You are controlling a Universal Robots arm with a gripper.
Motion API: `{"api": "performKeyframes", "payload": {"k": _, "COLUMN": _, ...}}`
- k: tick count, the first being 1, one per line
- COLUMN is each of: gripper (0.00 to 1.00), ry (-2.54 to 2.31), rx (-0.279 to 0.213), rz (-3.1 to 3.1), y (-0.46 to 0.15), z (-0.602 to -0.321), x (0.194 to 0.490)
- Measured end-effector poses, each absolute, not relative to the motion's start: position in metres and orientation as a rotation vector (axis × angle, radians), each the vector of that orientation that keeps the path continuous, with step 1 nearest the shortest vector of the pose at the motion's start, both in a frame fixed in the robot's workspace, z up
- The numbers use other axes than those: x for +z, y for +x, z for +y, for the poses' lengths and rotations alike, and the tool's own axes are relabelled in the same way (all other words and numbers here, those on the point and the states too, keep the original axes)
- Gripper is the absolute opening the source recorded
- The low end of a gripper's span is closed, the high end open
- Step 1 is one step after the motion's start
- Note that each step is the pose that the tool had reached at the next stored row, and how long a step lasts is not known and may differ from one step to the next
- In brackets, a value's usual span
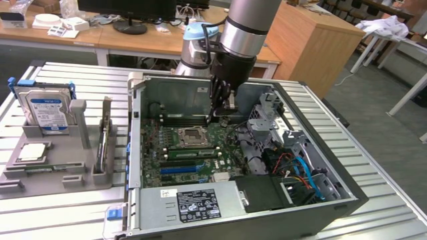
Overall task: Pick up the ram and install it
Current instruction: 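Press down the ram until it locks into place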
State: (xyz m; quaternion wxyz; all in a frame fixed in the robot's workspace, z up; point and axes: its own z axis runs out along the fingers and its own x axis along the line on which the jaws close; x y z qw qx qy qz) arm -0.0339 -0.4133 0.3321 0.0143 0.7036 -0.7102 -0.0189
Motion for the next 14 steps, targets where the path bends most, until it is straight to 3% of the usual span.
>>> {"api": "performKeyframes", "payload": {"k": 14, "gripper": 0.11, "ry": 2.19, "rx": -0.059, "rz": -2.211, "y": -0.01, "z": -0.413, "x": 0.332}}
